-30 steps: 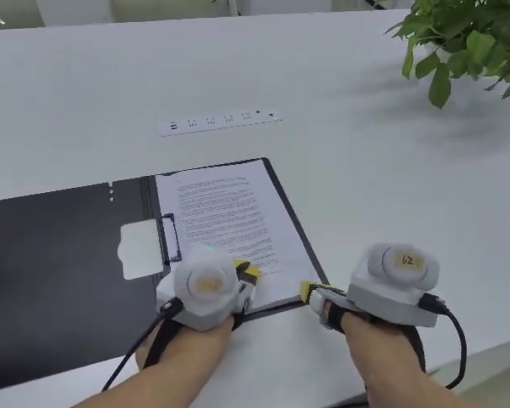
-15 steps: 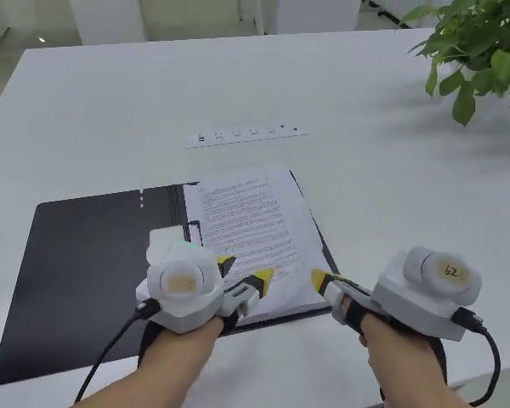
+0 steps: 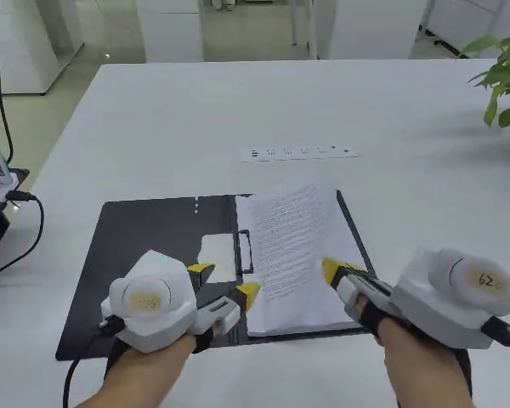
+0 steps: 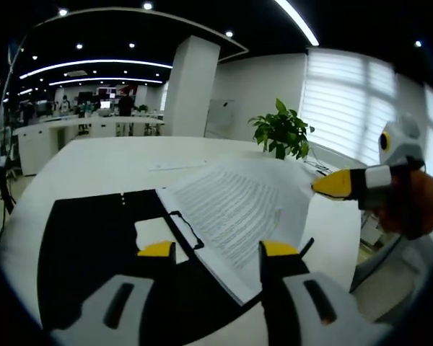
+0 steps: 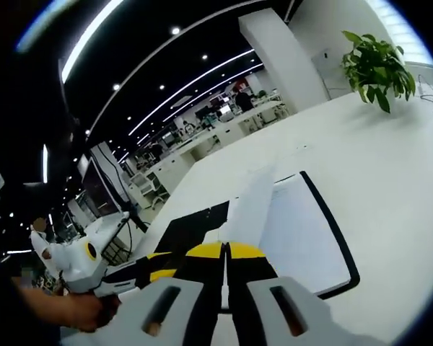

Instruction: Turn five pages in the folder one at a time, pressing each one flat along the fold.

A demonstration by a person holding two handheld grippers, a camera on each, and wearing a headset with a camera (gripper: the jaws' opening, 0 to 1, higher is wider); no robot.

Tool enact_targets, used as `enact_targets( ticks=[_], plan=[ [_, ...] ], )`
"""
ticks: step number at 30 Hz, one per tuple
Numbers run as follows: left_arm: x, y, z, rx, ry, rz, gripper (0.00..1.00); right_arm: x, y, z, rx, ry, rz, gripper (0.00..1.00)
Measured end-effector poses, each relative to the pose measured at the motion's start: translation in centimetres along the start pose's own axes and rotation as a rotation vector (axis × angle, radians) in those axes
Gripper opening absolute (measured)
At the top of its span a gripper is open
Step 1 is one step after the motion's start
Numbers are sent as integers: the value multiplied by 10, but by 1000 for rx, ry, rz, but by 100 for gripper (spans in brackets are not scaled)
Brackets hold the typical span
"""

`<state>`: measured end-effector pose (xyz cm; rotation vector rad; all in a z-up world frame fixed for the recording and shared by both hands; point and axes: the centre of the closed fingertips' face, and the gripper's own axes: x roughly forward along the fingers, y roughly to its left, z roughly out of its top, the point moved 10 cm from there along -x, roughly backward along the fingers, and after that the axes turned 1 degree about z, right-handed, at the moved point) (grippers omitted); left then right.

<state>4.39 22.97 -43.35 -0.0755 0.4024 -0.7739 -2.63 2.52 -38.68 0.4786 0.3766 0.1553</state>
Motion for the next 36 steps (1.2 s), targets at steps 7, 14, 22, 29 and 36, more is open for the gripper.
enact_targets(
  ticks=[7,14,22,29,36],
  plan=[
    [-28,21,4,-19,-35,65,46,15,35,-5,-110,37,92,0],
    [-54,40,7,-45,-60,124,49,37,66,-16,-168,90,173,0],
    [-82,56,8,-57,-84,182,49,59,95,-34,-218,165,240,0],
    [-103,67,3,-77,-92,228,49,78,111,-57,-260,240,277,0],
    [-120,78,-7,-97,-79,270,48,96,121,-79,-283,318,296,0]
  ],
)
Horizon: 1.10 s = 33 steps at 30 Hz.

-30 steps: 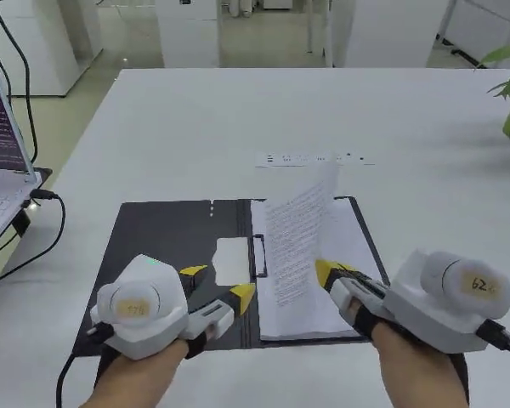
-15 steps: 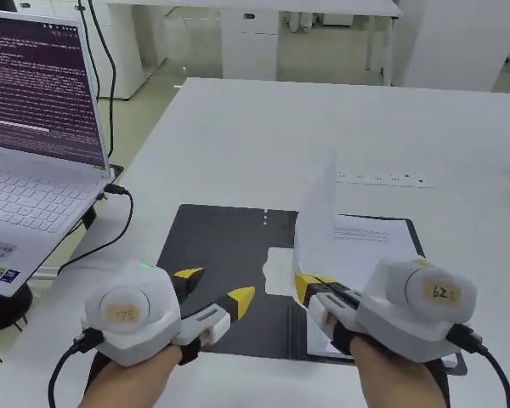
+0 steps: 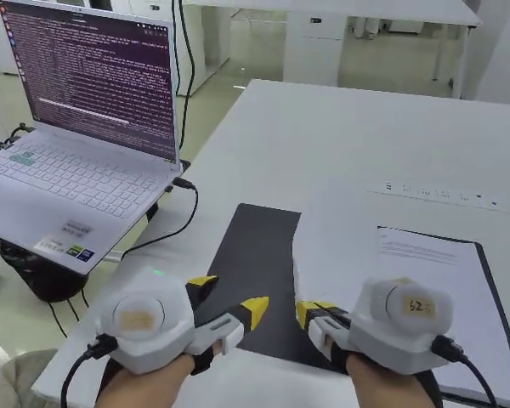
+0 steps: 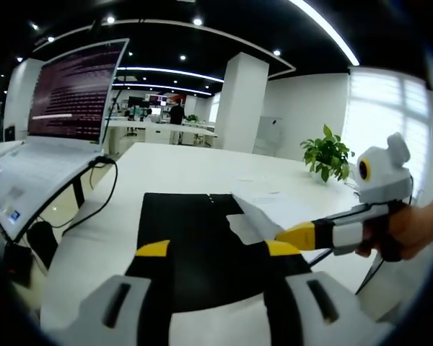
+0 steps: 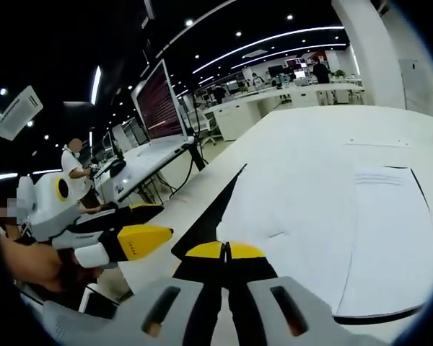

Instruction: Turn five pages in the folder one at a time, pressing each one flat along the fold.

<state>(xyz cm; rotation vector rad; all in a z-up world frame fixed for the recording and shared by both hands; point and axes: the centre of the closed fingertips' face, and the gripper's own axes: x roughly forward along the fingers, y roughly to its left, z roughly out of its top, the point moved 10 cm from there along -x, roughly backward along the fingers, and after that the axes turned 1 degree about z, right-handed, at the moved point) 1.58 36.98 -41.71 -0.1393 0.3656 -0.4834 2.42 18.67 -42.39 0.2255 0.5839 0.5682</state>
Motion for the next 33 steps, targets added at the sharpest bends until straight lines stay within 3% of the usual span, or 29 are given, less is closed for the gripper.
enact_targets(
  ticks=[6,17,20,21,25,33],
  plan=[
    [-7,9,-7,-1,24,12,48,20,4,-9,-12,57,13,0],
    [-10,12,-13,-17,47,18,47,50,1,-27,-3,134,7,0],
    [-12,14,-15,-22,50,24,47,57,1,-33,12,150,2,0],
    [-13,14,-16,-22,54,26,47,58,1,-35,54,156,2,0],
    [-14,17,-19,-24,63,33,47,61,-4,-40,108,153,-10,0],
    [-10,17,-23,-15,85,34,47,61,-5,-48,91,135,24,3]
  ],
)
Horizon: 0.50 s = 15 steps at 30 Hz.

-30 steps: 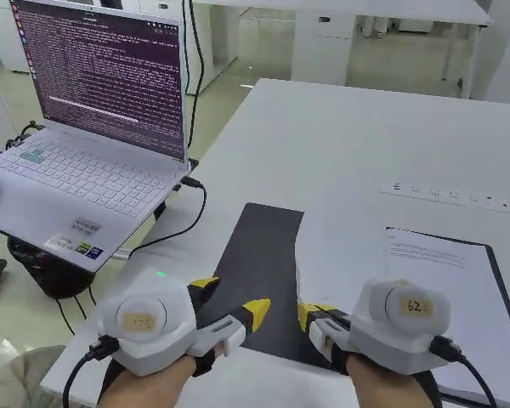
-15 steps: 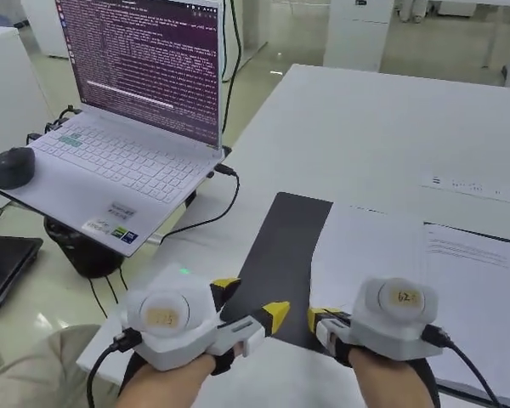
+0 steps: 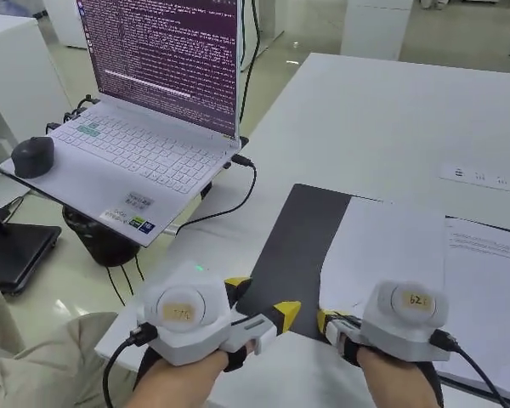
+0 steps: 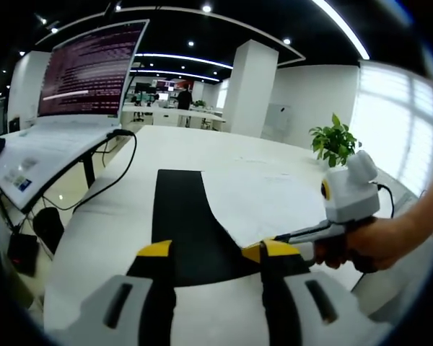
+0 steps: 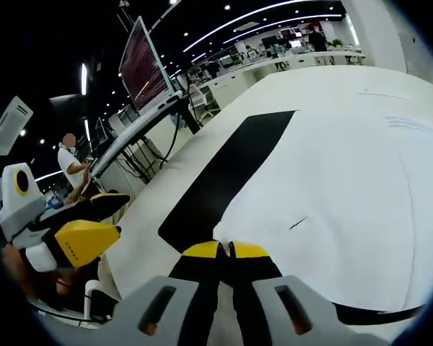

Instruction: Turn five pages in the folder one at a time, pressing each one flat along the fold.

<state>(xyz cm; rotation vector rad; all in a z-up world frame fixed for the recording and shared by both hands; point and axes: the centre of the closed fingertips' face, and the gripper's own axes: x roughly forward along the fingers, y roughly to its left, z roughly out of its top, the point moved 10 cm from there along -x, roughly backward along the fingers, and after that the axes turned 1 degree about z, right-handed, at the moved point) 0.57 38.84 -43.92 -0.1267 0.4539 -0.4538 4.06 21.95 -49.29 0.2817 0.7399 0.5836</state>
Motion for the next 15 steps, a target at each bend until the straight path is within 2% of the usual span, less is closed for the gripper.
enact_targets(
  ticks=[2,4,6,11,15],
  plan=[
    [1,-2,0,-1,1,-2,46,-1,3,-1,-42,-24,38,11],
    [4,-3,0,3,3,-6,46,-4,3,-2,-82,-29,49,17],
    [8,-6,0,8,12,-12,46,-9,3,-1,-80,-39,55,14],
    [21,-14,3,27,17,-40,46,-27,-5,4,-94,-115,55,15],
    [36,-23,3,59,37,-77,46,-42,-21,9,-127,-151,17,4]
  ],
)
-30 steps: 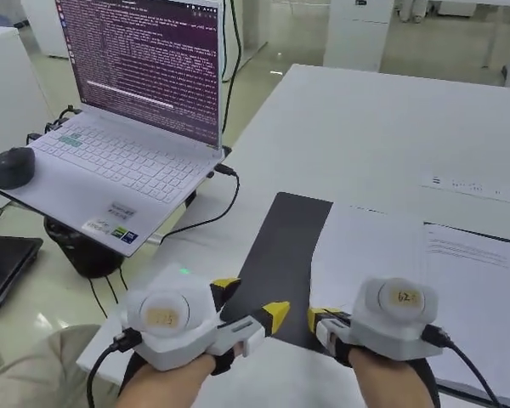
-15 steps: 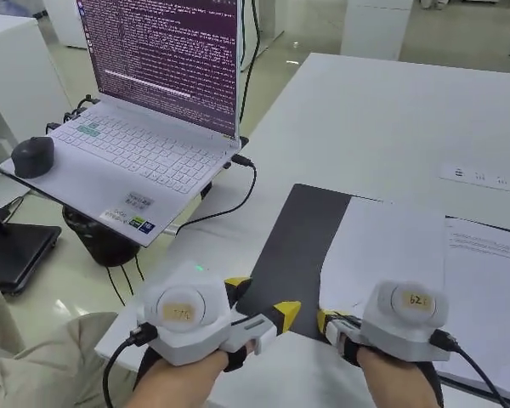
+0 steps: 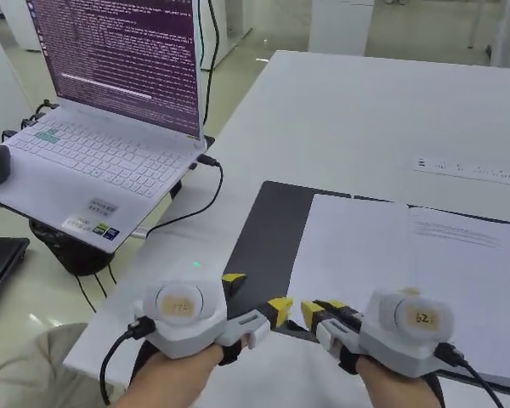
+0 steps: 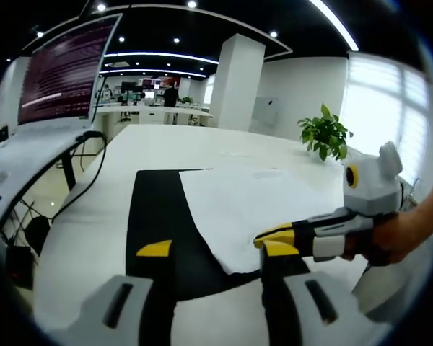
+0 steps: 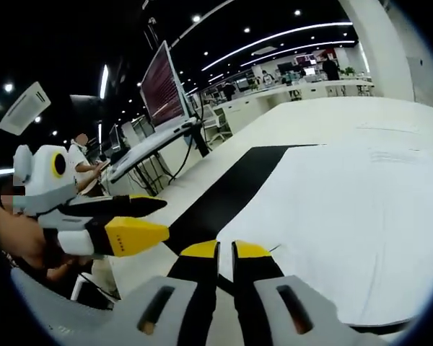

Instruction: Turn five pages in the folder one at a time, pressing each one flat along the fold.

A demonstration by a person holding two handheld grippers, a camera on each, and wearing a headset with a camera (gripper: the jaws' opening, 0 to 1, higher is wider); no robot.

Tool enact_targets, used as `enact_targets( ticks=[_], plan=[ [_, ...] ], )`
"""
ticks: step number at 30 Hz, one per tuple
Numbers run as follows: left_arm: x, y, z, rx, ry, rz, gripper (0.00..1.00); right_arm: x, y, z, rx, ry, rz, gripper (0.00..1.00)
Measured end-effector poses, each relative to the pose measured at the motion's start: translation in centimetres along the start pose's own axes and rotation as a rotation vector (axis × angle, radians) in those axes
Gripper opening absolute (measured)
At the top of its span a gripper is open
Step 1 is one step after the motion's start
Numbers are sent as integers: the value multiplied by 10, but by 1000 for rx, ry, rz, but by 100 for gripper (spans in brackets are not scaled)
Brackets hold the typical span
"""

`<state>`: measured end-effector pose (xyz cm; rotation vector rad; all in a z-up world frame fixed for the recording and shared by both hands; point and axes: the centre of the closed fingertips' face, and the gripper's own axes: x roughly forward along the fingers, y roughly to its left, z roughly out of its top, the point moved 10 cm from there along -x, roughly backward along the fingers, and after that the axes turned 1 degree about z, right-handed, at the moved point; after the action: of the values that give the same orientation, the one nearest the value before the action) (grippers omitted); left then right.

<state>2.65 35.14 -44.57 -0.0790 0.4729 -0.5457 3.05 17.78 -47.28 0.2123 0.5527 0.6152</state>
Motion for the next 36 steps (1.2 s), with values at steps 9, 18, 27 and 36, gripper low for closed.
enact_targets(
  ticks=[9,18,27,36],
  plan=[
    [44,-18,-11,76,87,-59,46,-27,-39,11,28,-61,-107,0],
    [72,-24,-24,169,153,-47,44,-37,-76,17,30,-80,-176,0],
    [79,-21,-31,208,164,-6,43,-32,-106,25,22,-97,-190,0],
    [77,-21,-37,200,116,0,43,-14,-126,29,-4,-88,-188,0]
  ],
)
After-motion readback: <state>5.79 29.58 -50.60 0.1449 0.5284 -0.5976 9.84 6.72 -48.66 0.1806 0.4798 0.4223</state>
